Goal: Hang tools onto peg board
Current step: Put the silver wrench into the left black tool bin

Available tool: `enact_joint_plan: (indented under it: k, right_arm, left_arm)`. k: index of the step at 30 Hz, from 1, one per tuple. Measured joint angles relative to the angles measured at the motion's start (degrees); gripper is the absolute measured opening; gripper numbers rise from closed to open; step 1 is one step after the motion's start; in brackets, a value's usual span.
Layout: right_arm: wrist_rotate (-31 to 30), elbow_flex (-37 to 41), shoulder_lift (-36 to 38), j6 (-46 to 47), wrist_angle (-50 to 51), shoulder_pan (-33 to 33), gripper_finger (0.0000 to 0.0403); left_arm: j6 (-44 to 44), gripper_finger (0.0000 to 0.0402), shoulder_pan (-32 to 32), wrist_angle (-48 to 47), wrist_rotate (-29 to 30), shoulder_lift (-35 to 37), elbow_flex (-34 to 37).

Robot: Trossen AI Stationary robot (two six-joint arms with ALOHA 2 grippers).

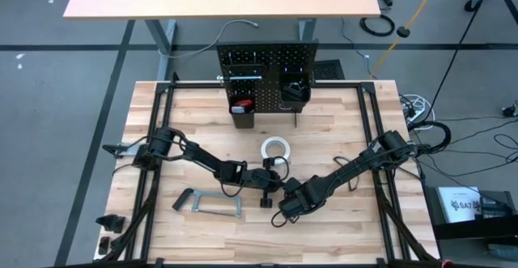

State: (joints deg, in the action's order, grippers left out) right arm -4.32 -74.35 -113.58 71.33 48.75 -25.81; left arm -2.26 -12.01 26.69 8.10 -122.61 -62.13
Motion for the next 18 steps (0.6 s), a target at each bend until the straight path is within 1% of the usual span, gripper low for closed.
enact_joint_plan:
  k: [5,8,13,18]
  right_arm:
    - [-0.1,0.2,1.0,0.1,0.0,-0.1,0.0036]
    - [-1.3,0.4,2.5,0.2,1.3,-0.5,0.0034]
    - [-1.9,0.3,4.0,0.5,1.7,-0.9,0.0034]
    - [-2.0,0.3,4.1,1.5,3.2,-1.8,0.0034]
  left_arm:
    - [-1.1,0.0027,-0.2,-0.1,-0.1,0.9,0.1]
    - [-1.3,0.0048,-0.2,-1.3,0.0,2.6,0.2]
    - [-1.6,0.0072,-0.2,-3.4,0.0,6.9,0.2]
    - [-2.5,0.008,-0.4,-7.1,-0.2,12.3,0.6]
